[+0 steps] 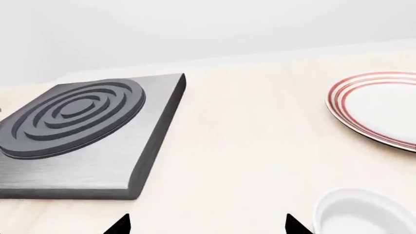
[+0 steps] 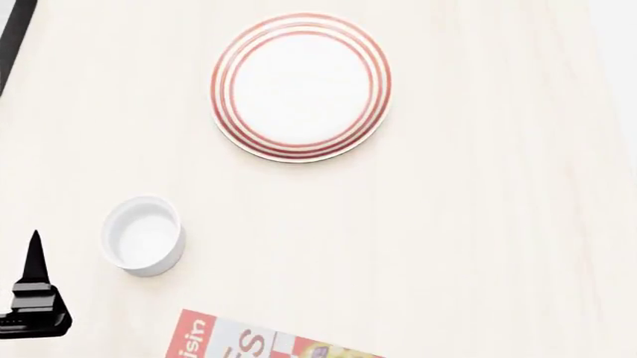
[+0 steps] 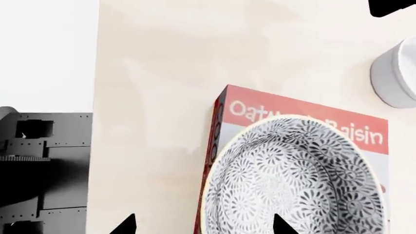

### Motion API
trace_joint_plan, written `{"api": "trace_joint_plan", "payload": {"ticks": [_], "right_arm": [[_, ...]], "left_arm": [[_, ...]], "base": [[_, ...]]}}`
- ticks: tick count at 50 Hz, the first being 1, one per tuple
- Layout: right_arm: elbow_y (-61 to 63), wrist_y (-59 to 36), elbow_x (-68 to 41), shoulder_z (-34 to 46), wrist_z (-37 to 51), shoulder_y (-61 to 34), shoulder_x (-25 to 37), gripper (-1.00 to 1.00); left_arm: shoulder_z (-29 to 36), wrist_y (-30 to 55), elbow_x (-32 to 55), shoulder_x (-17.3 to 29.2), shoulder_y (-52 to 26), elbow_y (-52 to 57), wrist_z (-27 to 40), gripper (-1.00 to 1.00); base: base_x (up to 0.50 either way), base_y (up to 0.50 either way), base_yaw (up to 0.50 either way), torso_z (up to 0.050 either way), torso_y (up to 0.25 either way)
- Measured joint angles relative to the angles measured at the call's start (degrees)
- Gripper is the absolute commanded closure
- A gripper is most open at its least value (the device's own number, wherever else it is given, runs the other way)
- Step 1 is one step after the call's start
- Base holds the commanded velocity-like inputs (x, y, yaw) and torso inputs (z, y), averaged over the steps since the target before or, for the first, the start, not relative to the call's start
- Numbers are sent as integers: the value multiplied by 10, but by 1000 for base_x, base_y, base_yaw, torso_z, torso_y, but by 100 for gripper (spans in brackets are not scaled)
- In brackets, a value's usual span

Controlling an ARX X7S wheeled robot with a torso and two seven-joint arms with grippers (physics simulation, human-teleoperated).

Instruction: Pick the akita bowl on the cookies box and place it on the plate.

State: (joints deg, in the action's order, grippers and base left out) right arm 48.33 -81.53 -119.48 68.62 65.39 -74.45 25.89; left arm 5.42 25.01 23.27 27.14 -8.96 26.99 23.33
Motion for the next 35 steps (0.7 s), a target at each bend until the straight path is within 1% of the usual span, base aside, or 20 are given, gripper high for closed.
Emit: {"api": "trace_joint_plan", "payload": {"ticks": [11, 18, 35], "right_arm": [[-3, -27, 49, -20, -43, 19, 12, 100], [2, -28, 58, -22, -55, 16, 14, 100], [12, -1, 3, 26, 0, -68, 23, 100]], "left_arm": [[2, -3, -1, 0, 1, -2, 0, -100], [2, -3, -1, 1, 1, -2, 1, -100], [4, -2, 1, 3, 2, 3, 2, -100]], "base": [[0, 0, 0, 0, 0], [0, 0, 0, 0, 0], [0, 0, 0, 0, 0]]}}
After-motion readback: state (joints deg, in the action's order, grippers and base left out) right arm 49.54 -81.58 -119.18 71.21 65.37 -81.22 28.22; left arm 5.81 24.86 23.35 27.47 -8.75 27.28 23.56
